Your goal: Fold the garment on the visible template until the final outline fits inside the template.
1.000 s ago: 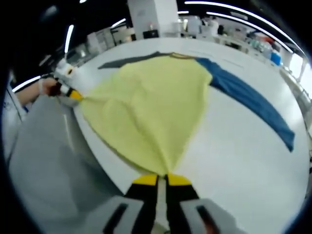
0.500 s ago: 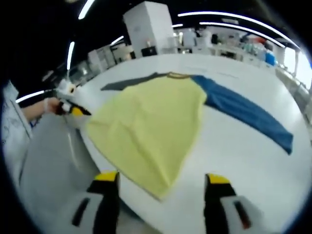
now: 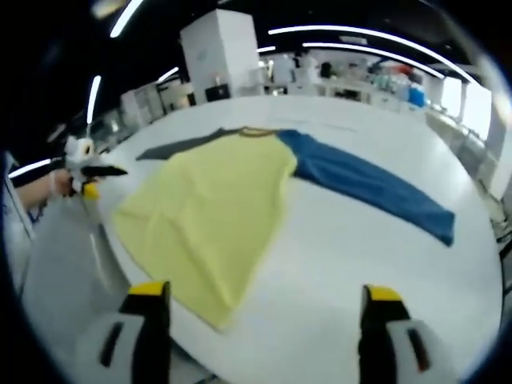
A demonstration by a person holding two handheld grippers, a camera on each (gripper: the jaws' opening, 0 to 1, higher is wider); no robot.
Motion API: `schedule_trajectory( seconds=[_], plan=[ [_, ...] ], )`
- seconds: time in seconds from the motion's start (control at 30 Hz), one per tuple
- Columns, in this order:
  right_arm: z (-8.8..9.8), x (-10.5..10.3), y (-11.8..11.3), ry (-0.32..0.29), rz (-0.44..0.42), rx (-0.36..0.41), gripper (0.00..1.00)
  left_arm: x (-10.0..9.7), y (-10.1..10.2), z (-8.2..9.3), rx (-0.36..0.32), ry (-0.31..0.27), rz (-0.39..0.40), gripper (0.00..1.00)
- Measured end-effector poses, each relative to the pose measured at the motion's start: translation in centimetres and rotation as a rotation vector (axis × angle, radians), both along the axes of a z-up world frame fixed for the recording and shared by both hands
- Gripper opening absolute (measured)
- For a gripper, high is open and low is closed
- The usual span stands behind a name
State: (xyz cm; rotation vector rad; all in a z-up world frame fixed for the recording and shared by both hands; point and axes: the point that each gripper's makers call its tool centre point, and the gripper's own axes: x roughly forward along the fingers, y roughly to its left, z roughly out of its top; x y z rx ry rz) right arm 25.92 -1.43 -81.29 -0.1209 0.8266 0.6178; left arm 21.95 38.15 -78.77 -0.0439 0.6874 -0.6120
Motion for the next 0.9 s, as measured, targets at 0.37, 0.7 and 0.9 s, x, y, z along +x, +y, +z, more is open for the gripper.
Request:
schedule_trajectory(
  seconds=[0.37,0.7,0.9],
  plan=[
    [0.8,3.0,-3.1,-0.029,-0.099,-0.013,0.99,1.8,0.3,1.2,0.030,-0.104,-0.031,0.99],
    [1.4,7.9,-8.4,-0.052,-0.236,-0.034,0.86,2.6,0.8,0.8,0.028,-0.106,-0.014,0.99],
    [2.2,11.3,-11.7,-0.085,-0.278,-0.083,0.79,2.5,1.0,0.5,0.011,-0.100,-0.004,0.99]
  ],
)
